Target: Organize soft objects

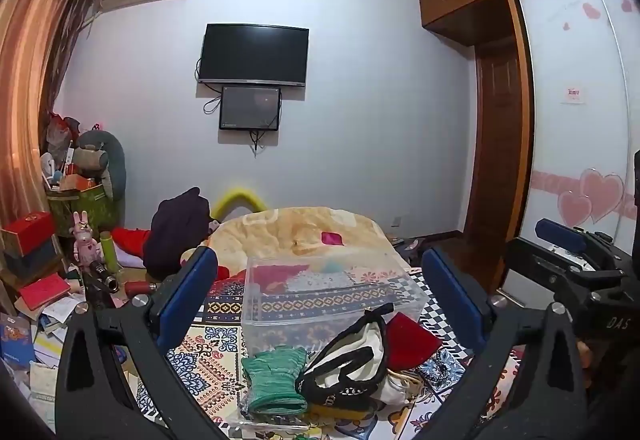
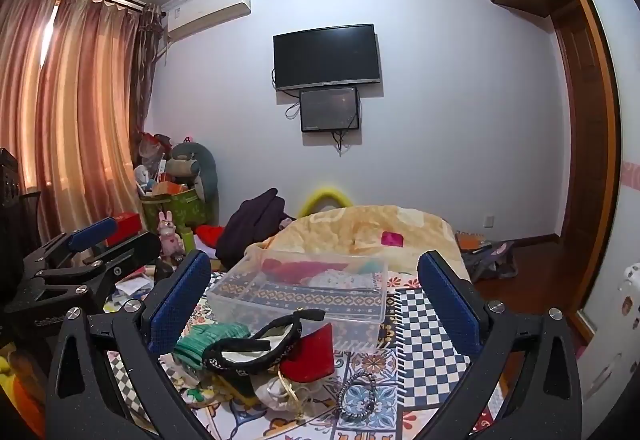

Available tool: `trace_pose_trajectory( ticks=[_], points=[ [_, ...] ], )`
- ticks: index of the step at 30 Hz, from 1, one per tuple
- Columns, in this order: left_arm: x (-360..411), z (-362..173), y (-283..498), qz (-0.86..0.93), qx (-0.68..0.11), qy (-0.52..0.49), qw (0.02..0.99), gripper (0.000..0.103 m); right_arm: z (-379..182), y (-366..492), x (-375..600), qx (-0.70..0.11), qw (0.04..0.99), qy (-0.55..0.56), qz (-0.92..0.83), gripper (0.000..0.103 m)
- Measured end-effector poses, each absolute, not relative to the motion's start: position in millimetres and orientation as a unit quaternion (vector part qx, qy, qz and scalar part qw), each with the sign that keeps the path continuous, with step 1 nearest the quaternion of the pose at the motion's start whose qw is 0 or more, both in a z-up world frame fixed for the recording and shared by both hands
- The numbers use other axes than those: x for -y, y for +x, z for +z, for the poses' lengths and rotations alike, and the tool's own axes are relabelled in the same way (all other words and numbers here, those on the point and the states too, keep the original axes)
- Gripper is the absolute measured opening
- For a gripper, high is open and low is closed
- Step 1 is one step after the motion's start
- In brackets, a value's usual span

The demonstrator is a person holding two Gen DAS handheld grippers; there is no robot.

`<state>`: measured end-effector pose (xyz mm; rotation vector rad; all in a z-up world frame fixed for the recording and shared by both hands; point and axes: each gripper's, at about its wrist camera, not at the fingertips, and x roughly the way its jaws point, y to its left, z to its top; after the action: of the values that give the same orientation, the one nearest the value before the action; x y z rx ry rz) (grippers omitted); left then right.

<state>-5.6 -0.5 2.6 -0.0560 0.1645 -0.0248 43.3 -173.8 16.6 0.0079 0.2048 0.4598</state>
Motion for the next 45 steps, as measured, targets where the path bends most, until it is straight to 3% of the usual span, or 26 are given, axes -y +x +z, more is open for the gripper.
trace_pose_trajectory(
  ticks=[45],
  points=[
    [2.7, 3.6, -5.0, -0.020, -0.084, -0.029, 0.996, 0.103, 19.1, 37.2, 170.4, -0.093, 0.968, 0.004, 0.233, 0.103]
  ],
)
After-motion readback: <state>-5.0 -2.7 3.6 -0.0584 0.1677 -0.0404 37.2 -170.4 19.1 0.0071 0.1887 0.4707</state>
